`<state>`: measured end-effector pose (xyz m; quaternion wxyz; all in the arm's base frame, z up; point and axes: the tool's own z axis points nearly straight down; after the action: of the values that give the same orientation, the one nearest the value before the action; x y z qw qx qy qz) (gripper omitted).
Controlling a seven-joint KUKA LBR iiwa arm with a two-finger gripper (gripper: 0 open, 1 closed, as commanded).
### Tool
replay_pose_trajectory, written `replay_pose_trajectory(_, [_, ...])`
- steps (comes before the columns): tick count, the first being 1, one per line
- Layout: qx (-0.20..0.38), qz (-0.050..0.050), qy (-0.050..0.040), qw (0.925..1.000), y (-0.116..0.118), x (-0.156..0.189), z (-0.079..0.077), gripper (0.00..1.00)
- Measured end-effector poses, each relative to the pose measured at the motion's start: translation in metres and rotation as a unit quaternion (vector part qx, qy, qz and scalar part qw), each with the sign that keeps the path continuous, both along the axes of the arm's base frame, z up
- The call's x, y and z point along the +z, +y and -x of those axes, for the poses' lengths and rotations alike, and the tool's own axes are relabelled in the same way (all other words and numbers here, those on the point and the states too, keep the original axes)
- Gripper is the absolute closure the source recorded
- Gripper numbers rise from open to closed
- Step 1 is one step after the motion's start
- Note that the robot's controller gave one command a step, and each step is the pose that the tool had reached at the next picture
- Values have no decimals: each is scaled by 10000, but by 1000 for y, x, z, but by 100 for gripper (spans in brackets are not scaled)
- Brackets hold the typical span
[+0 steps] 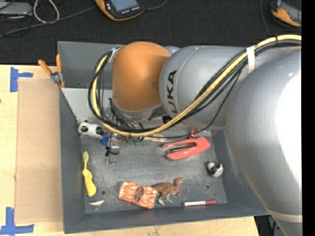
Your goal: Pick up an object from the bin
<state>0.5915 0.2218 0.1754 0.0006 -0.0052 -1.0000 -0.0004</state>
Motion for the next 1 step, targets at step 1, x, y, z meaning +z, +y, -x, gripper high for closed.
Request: replay_pose_trajectory(1, [-1,0,0,10000,0,0,0,0])
